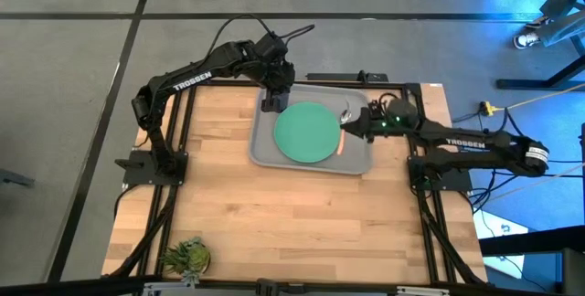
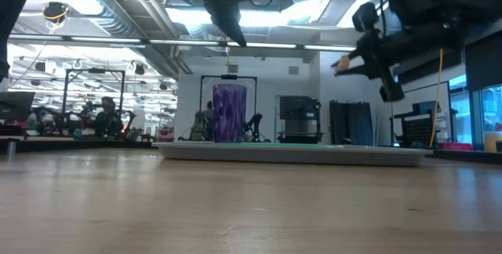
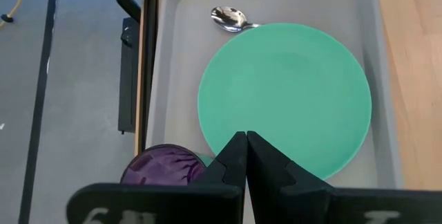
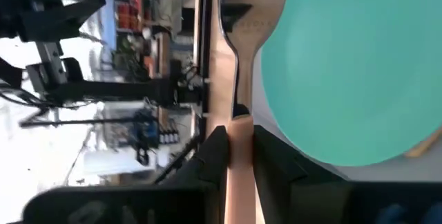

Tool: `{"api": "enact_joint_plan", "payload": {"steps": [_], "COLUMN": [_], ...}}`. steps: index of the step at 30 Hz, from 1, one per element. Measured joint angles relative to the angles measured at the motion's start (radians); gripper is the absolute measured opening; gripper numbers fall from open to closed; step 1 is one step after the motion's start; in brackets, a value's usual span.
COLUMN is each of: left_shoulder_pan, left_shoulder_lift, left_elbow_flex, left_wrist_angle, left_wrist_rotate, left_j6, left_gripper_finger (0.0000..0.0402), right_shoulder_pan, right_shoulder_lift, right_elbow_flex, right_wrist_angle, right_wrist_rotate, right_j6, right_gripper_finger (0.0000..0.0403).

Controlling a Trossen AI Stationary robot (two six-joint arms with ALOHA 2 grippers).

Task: Pick and place plate/cup/fork/spoon on tray
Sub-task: Put the yellow fork on the gray tray to the right of the yellow spoon

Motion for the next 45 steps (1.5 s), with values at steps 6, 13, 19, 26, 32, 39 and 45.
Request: {"api": "enact_joint_plan", "payload": {"steps": [6,13,19,26,32,39,45], "left_shoulder_pan": [0.0,0.0,0.0,0.0,0.0,0.0,0.0], "left_shoulder_lift": [0.0,0.0,0.0,0.0,0.0,0.0,0.0], "left_elbow_flex": [0.0,0.0,0.0,0.0,0.0,0.0,0.0], "left_wrist_angle": [0.0,0.001,0.001,0.002,0.025,0.04,0.04], "left_wrist_rotate": [0.0,0.01,0.011,0.011,0.011,0.011,0.011], "left_j6": [0.0,0.0,0.0,-0.001,-0.002,-0.007,-0.007], "left_gripper_finger": [0.0,0.0,0.0,0.0,0.0,0.0,0.0], "right_shoulder_pan": [0.007,0.004,-0.008,-0.052,-0.085,-0.092,-0.092], "right_shoulder_lift": [-0.03,-0.037,-0.037,-0.036,-0.036,-0.035,-0.035], "right_elbow_flex": [-0.15,-0.251,-0.311,-0.354,-0.365,-0.366,-0.366], "right_wrist_angle": [0.185,0.183,0.207,0.216,0.187,0.152,0.07], "right_wrist_rotate": [0.041,0.041,0.049,0.06,0.067,0.081,0.095], "right_j6": [0.064,0.069,0.071,0.071,0.066,0.044,0.035], "right_gripper_finger": [0.0053,0.0053,0.0053,0.0053,0.0053,0.0053,0.0053]}}
